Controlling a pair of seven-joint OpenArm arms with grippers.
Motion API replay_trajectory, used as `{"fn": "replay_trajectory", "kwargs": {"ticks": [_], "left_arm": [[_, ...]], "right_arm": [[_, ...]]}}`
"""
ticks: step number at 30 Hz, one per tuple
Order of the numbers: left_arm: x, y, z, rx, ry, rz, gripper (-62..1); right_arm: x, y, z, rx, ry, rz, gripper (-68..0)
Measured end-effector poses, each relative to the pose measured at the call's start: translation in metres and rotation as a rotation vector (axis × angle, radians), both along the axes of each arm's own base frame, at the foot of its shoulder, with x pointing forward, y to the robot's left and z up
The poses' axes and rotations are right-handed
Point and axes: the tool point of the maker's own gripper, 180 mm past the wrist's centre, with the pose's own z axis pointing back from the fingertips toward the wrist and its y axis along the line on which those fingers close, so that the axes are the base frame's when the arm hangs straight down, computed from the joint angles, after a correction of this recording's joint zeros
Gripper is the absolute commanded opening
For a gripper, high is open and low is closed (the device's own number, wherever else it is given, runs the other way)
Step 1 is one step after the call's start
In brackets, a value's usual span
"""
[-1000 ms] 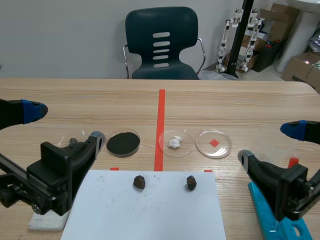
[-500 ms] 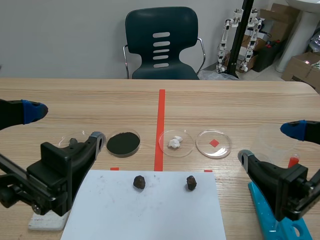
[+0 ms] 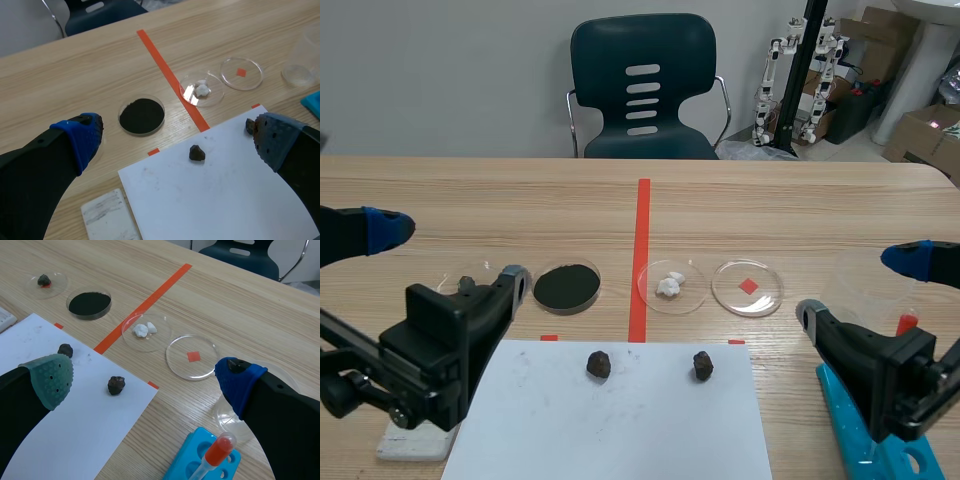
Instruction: Pick up the middle mineral with the left hand
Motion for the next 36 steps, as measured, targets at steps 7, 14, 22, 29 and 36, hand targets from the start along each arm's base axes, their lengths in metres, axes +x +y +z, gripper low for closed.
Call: {"fn": "replay_trajectory", "kwargs": {"ticks": [7,14,22,29,36], "left_arm": [[0.0,-0.019,-0.032,0.0,0.149,-0.032,1.4],[0.009,-0.022,-0.084,0.003,0.355,0.073,1.4],[0.018,-0.038,-0.134,0.004,0.592,0.217,1.4],[0.042,-0.072,-0.14,-0.04,0.684,0.291,1.4],[0.071,-0.092,-0.146,-0.022,0.766,0.349,1.4]], "right_arm": [[0.0,0.0,0.0,0.0,0.0,0.0,-8.4],[0.0,0.0,0.0,0.0,0.0,0.0,-8.4],[0.0,0.0,0.0,0.0,0.0,0.0,-8.4],[0.0,0.0,0.0,0.0,0.0,0.0,-8.4],[0.0,0.0,0.0,0.0,0.0,0.0,-8.4]]}}
